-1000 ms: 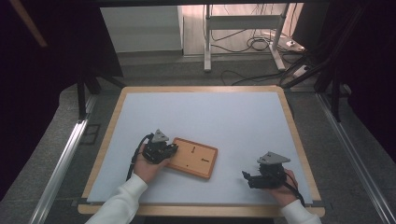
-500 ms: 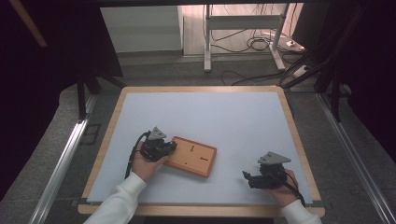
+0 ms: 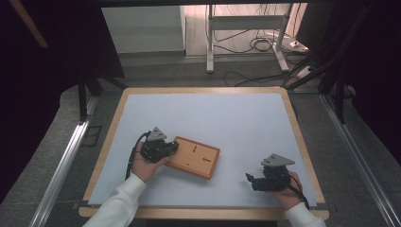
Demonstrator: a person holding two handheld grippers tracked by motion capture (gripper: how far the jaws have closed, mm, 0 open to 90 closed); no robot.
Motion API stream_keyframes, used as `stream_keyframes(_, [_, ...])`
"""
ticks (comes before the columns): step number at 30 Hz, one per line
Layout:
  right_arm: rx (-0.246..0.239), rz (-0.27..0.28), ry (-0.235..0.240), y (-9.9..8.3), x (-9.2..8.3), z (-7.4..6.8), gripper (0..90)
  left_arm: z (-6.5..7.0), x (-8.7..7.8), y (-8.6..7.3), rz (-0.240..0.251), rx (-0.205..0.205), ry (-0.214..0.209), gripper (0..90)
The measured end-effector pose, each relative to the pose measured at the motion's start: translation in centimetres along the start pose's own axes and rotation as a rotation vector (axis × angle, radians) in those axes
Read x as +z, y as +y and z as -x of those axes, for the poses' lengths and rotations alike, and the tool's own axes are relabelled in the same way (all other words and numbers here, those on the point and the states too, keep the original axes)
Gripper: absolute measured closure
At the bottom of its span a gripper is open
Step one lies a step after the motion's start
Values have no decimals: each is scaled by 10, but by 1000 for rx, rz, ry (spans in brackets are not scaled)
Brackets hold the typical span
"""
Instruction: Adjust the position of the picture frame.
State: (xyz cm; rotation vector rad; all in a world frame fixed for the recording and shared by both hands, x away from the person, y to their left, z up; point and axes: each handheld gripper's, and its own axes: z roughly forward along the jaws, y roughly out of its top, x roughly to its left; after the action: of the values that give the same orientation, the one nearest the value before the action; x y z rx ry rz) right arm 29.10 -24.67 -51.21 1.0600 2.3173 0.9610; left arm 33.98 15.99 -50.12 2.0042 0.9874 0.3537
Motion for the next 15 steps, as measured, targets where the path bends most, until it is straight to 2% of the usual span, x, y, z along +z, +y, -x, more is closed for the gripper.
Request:
stream_keyframes(5, [2,2,0,0,0,0,122,1,2,3,-1,29,-24,847])
stream_keyframes(15, [6,4,-7,-2,-3,1,122,0,6,8,9,49,-57,847])
